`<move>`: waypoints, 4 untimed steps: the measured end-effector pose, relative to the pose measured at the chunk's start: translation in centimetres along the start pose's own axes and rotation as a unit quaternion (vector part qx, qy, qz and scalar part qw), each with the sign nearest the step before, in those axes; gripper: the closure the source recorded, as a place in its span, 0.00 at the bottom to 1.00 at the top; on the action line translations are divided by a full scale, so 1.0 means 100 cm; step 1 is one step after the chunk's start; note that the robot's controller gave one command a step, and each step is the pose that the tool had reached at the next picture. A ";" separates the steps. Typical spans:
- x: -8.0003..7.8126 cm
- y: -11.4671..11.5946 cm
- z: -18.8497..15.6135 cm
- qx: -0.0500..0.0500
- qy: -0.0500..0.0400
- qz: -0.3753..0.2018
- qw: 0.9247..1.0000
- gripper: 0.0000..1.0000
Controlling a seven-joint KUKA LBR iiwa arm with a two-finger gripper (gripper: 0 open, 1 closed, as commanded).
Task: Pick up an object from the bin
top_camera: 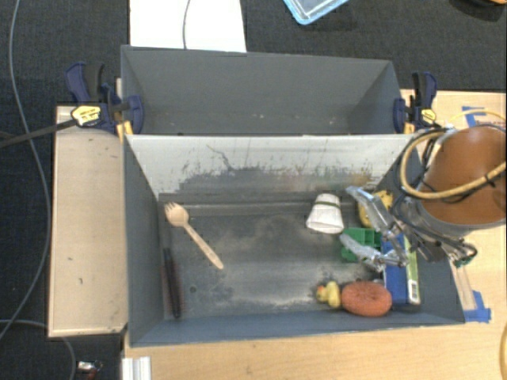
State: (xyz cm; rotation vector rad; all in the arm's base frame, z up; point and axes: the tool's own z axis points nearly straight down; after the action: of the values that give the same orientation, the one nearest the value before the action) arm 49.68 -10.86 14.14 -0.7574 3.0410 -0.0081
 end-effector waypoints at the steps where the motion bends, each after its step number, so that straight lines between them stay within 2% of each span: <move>1: -0.018 -0.008 0.010 0.000 -0.001 -0.067 0.998 0.00; 2: -0.025 -0.010 -0.014 -0.001 -0.002 -0.138 0.990 1.00; 3: -0.025 -0.010 -0.014 -0.001 -0.002 -0.138 0.990 1.00; 4: -0.028 -0.005 -0.007 -0.001 -0.002 -0.099 0.995 1.00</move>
Offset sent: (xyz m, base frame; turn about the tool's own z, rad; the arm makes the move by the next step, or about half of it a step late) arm 0.0262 0.0026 0.0135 -0.2802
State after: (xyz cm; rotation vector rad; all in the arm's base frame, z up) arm 52.38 -9.96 14.89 -1.0533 2.9478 -0.0047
